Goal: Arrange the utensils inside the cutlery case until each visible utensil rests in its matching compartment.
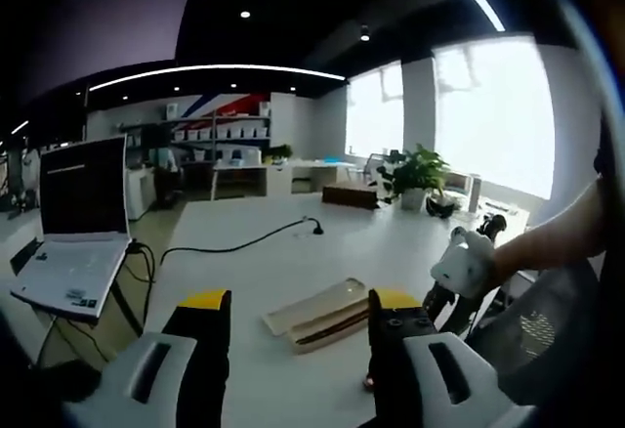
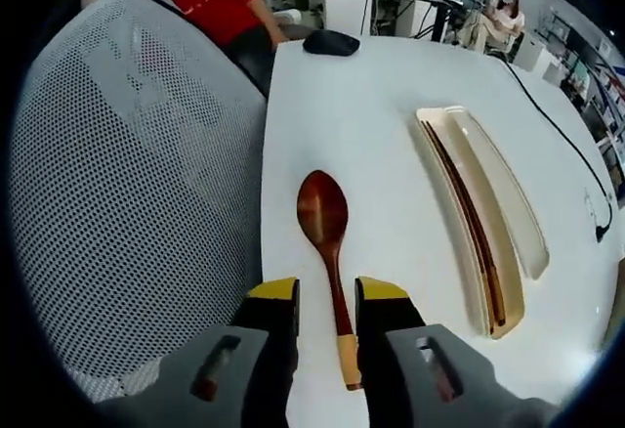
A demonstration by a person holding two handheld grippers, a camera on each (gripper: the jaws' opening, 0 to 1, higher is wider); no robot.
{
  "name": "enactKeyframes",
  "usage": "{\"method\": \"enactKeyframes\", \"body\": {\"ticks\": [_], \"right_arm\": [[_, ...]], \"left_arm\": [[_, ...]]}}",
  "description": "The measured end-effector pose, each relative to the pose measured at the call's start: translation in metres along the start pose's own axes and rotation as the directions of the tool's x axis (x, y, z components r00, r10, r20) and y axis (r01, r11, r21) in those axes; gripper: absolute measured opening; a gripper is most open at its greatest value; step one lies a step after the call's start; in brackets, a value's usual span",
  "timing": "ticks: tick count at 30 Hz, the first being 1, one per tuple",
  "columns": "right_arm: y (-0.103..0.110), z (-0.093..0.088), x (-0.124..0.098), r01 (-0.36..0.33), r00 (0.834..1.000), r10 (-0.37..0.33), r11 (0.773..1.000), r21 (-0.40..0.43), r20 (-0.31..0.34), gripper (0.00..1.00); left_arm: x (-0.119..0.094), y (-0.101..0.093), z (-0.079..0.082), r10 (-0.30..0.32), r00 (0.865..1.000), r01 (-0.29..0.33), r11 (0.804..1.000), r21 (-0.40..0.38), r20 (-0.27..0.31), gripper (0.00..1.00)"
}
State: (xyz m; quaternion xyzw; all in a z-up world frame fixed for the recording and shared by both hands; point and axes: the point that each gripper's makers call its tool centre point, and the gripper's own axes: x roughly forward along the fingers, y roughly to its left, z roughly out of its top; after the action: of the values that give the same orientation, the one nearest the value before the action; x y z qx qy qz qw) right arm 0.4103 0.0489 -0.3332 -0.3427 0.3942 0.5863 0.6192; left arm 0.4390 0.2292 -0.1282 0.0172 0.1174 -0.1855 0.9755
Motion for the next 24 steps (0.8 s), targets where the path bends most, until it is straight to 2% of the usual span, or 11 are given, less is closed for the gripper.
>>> {"method": "enactKeyframes", "body": {"ticks": [10, 14, 24], "right_arm": [[0.004, -0.008, 0.007, -0.002, 0.999, 0.001, 1.0, -0.027, -0.041, 0.22], [0.006, -0.015, 0.011, -0.014, 0.997, 0.011, 0.999, -0.045, -0.075, 0.22], [0.01, -0.015, 0.023, -0.035, 0.994, 0.027, 0.997, -0.075, -0.105, 0.22]], "left_arm": [[-0.001, -0.001, 0.0, -0.006, 1.0, 0.006, 1.0, 0.015, 0.001, 0.57], [-0.001, 0.0, 0.0, -0.006, 1.0, 0.006, 1.0, 0.008, -0.002, 0.57], [-0.003, 0.002, -0.001, 0.0, 1.0, 0.0, 1.0, -0.003, 0.0, 0.57]]}}
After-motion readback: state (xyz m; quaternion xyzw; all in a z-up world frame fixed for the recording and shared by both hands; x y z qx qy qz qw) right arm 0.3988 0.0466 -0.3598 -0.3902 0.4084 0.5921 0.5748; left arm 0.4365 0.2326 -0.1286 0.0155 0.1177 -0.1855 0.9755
